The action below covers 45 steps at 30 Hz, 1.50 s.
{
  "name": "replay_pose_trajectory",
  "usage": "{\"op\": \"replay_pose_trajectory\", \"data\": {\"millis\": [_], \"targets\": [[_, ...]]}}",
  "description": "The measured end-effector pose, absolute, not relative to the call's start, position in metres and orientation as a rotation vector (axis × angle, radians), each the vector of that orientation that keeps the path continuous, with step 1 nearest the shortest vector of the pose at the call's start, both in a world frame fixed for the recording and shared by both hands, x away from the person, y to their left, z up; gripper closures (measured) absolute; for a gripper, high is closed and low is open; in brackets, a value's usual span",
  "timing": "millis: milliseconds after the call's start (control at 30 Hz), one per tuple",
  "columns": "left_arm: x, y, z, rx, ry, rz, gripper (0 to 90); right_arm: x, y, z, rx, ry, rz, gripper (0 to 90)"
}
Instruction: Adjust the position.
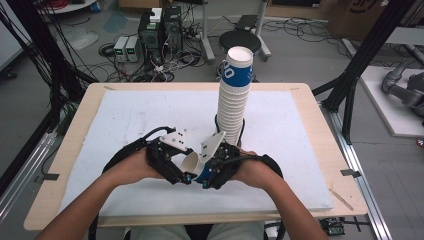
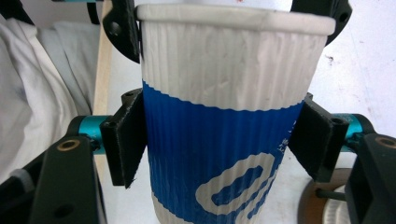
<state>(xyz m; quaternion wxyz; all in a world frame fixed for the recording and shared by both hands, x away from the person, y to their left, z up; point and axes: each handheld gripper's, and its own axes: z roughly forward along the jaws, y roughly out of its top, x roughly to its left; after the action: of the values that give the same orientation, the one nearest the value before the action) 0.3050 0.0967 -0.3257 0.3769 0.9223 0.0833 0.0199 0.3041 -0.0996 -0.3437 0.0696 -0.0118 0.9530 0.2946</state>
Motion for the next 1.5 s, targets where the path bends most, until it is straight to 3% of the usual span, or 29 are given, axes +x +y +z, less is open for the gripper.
{"op": "replay_pose_trajectory", "data": {"millis": [267,633,1100,1500], "targets": [[0.304,0.11,-0.327,2.193,0.236,0.049,21.1,0.306,-0.119,-0.355,0.045,2.861,1.035,27.9],[0.304,0.157,-0.343,1.802,0.351,0.154,18.7,0.307,-0.172,-0.366,0.281,2.716,1.327,28.0],[0.303,0.197,-0.371,1.612,0.541,0.328,17.4,0.3,-0.216,-0.375,0.426,2.488,1.488,28.0],[0.302,0.211,-0.395,1.57,0.604,0.467,19.6,0.293,-0.247,-0.375,0.496,2.346,1.516,27.9]]}}
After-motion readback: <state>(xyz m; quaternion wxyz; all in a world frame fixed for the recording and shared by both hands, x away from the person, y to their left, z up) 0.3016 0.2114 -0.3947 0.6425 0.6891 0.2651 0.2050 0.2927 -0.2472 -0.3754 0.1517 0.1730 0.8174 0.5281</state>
